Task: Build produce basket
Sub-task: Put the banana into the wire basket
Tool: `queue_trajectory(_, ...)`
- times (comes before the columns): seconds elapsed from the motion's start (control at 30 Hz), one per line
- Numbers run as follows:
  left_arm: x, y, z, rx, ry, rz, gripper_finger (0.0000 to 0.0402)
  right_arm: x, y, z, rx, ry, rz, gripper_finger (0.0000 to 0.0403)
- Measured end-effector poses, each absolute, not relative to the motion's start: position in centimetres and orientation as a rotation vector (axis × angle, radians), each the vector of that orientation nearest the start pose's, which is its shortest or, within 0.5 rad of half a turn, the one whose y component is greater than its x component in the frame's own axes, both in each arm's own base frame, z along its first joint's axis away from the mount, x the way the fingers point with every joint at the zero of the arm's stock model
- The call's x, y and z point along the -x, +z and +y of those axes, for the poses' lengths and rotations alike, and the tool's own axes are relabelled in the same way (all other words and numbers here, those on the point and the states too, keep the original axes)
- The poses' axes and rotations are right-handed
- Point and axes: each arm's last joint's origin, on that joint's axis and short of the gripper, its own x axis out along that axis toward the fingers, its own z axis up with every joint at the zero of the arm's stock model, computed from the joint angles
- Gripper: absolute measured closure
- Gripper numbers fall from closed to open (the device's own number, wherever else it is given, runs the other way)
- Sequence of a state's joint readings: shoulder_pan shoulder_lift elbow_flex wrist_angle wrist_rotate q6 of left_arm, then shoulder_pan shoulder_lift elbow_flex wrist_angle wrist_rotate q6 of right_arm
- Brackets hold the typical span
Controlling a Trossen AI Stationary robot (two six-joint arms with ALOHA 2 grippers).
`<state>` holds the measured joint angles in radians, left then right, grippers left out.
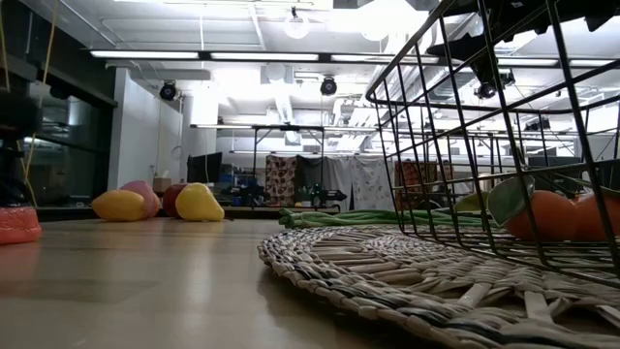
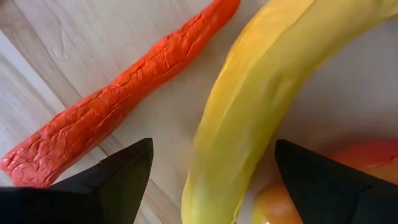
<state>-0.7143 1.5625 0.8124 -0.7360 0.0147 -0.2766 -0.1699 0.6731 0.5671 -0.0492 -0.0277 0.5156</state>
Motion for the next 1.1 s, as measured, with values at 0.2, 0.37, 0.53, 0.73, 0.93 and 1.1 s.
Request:
queue_trajectory(0.2, -18.66, 14.37, -16.23, -0.317, -0.389, 1.486, 0.0076, -15.69, 28.68, -2.64, -0.529, -0.188, 0.113, 0.0153)
queue_trajectory(0.37, -18.68, 14.28, -16.25, -0.327, -0.396, 1.487, 0.0094, -15.68, 28.68, -2.69, -0.527, -0.204, 0.109, 0.0153)
queue_trajectory(0.53, -18.68, 14.28, -16.24, -0.327, -0.395, 1.488, 0.0142, -15.68, 28.68, -2.68, -0.527, -0.203, 0.109, 0.0153)
queue_trajectory(0.73, -18.66, 14.28, -16.23, -0.328, -0.395, 1.49, 0.0214, -15.68, 28.68, -2.69, -0.527, -0.204, 0.109, 0.0153)
queue_trajectory(0.93, -18.64, 14.28, -16.22, -0.327, -0.396, 1.493, 0.0265, -15.68, 28.68, -2.68, -0.527, -0.203, 0.109, 0.0153)
queue_trajectory(1.1, -18.31, 14.76, -16.13, -0.283, -0.443, 1.523, 0.0272, -15.68, 28.68, -2.68, -0.527, -0.203, 0.109, 0.0153)
